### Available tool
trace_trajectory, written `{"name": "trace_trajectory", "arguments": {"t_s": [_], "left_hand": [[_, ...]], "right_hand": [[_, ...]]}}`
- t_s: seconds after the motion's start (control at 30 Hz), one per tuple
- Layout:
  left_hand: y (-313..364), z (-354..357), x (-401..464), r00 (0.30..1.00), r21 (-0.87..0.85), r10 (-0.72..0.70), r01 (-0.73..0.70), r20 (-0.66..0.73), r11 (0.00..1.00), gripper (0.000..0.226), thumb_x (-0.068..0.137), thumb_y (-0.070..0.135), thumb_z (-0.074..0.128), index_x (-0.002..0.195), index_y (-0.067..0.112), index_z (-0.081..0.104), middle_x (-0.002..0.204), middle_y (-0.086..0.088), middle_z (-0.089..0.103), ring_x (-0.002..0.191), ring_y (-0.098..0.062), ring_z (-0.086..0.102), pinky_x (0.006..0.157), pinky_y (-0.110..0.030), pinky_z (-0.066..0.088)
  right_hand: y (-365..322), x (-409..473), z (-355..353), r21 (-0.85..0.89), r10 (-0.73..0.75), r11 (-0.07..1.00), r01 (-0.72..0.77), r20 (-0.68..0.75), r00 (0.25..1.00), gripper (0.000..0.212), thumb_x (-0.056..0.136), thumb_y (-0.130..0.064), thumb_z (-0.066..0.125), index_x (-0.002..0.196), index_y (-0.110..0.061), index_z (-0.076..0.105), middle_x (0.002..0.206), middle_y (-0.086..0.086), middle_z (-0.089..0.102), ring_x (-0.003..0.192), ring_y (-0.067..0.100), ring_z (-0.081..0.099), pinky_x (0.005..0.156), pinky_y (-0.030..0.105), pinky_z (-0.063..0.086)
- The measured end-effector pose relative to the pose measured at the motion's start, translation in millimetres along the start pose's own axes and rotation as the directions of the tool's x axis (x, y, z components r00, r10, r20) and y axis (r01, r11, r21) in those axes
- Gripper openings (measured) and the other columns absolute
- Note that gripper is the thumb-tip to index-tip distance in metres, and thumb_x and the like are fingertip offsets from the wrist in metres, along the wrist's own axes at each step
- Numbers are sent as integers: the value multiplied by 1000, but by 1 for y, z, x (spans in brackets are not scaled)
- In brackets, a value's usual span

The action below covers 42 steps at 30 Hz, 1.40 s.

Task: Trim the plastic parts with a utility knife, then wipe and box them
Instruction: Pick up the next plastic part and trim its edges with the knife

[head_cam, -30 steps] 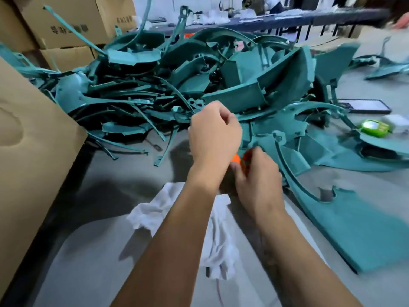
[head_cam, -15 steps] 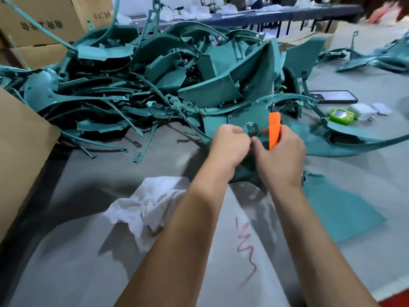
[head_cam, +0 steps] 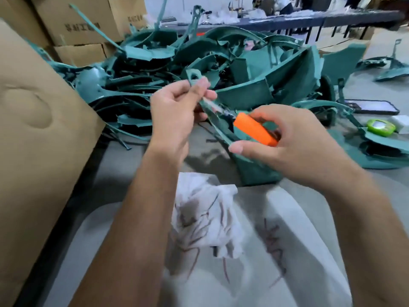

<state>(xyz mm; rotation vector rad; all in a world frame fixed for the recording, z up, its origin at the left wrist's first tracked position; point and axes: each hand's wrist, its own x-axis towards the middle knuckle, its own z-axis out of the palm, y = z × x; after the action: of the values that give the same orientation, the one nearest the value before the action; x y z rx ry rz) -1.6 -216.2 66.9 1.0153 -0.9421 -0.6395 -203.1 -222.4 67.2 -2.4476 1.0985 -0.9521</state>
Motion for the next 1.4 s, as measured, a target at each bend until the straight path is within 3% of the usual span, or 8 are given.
{"name": "trace_trajectory", "arguments": {"t_s": [0.37,0.5,0.63,0.83,1.03,1.13,1.27,1.4], "left_hand": [[-6,-125,14,749,-459,-369,98,-551,883,24,105,24,59,85,15,49,50,7,52,35,-1,47,37,-12,34],[-16,-115,5,848,-519,-336,85,-411,850,48,104,54,47,99,8,60,78,-6,69,62,-13,71,62,-23,57],[-61,-95,-33,964,-84,-247,239,-98,967,63,97,68,41,125,17,66,117,-6,75,111,-24,71,99,-51,54],[-95,-87,-52,996,-69,-48,53,80,996,39,89,10,76,126,9,65,122,-10,74,113,-30,71,93,-39,58],[-87,-80,-51,952,-566,-246,103,-182,818,43,87,17,72,129,12,63,125,-13,72,111,-28,72,89,-40,60],[-89,-76,-56,917,-626,-398,303,-13,719,63,92,37,64,147,10,51,143,-16,61,127,-25,63,105,-38,51],[-91,-59,-61,898,-558,-438,389,51,733,45,81,18,71,122,3,64,95,-15,72,57,-13,58,50,-24,49],[-94,-58,-61,919,-534,-393,328,-9,779,33,82,13,74,112,2,66,83,-15,67,51,-17,48,50,-28,48]], "right_hand": [[-11,16,79,328,-97,939,103,-33,995,40,73,-38,92,97,-10,76,86,-7,76,77,12,70,74,33,56],[8,11,112,529,126,849,-10,-184,975,18,83,-15,88,83,-22,71,57,-23,60,52,-3,53,56,7,39],[16,15,120,745,398,659,-101,-232,888,14,84,-26,84,80,-30,71,54,-10,57,49,13,50,52,25,44],[10,9,137,915,412,394,-84,-95,906,9,97,-17,74,94,-22,66,62,5,59,49,18,56,48,29,49],[-2,8,149,923,312,349,-159,46,949,21,94,2,72,97,-14,60,69,9,71,62,26,76,52,27,56],[-7,6,155,919,268,344,-190,98,958,22,94,5,71,94,-10,56,73,15,74,66,30,77,55,28,59],[-8,5,158,925,270,317,-207,121,955,21,93,6,71,94,-7,54,65,10,71,60,28,75,55,32,61],[-2,7,155,904,252,372,-211,120,960,16,95,3,71,93,-6,58,64,13,68,54,24,71,51,30,58]]}}
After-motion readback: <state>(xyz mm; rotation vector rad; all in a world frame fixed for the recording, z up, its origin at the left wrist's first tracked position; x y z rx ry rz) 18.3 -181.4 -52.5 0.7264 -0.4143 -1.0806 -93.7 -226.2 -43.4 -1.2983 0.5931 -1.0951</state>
